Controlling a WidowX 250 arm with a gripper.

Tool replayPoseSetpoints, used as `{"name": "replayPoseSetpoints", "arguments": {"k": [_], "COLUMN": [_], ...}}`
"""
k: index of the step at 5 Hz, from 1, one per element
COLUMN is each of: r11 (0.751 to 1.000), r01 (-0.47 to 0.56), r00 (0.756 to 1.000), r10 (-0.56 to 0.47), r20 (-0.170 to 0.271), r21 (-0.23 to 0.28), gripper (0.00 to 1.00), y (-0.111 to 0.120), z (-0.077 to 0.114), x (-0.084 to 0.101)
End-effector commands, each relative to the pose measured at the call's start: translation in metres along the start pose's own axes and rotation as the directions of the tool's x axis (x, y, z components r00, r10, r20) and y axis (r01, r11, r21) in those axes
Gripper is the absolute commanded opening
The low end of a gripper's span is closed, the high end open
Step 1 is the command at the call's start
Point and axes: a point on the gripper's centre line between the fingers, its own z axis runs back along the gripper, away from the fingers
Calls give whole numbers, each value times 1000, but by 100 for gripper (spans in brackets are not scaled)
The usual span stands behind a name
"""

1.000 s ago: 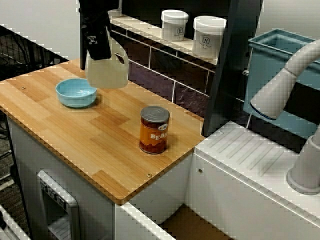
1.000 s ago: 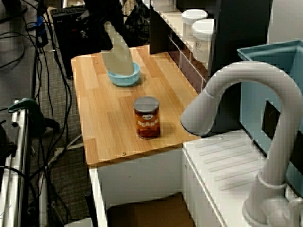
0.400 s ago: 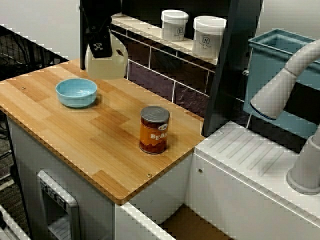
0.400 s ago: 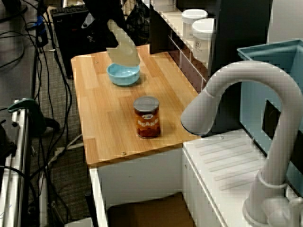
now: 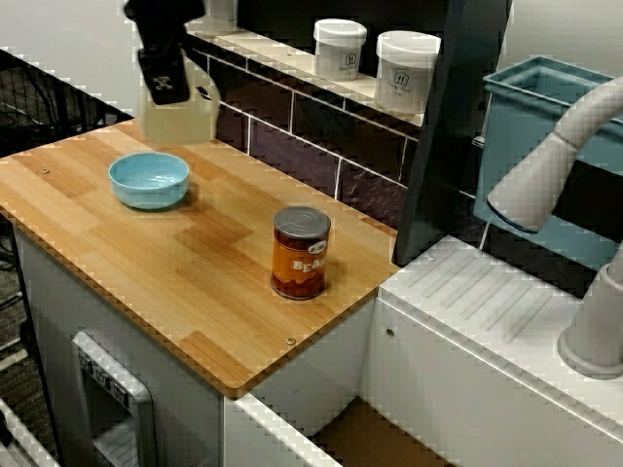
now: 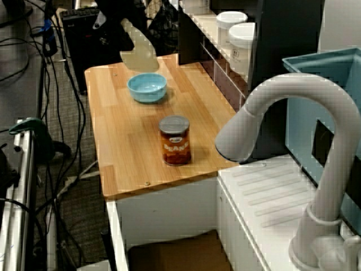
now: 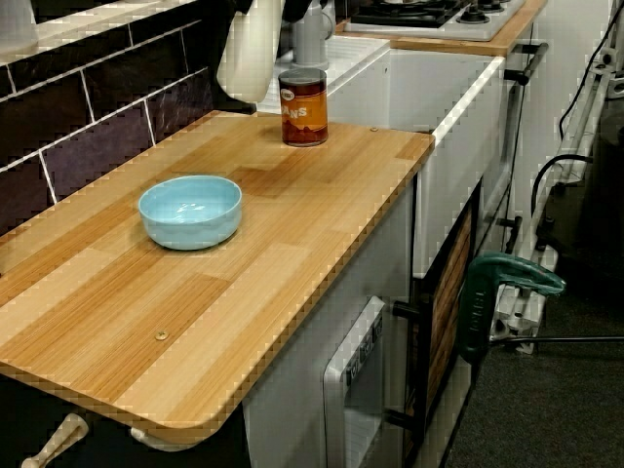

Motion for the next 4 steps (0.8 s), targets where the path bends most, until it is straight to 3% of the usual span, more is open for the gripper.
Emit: {"name": "replayPoseSetpoints", "arguments": {"k": [1, 3, 4], "r11": [991, 953, 932], "r01": [-94, -179, -216], "r00": [996, 984, 976], "r10": [92, 178, 215], "r20": [16, 27, 37], "r21": [91, 244, 291], "gripper": [0, 0, 0], "y": [33, 61, 78], "z": [7, 7, 8], "x": [-19, -21, -23]}}
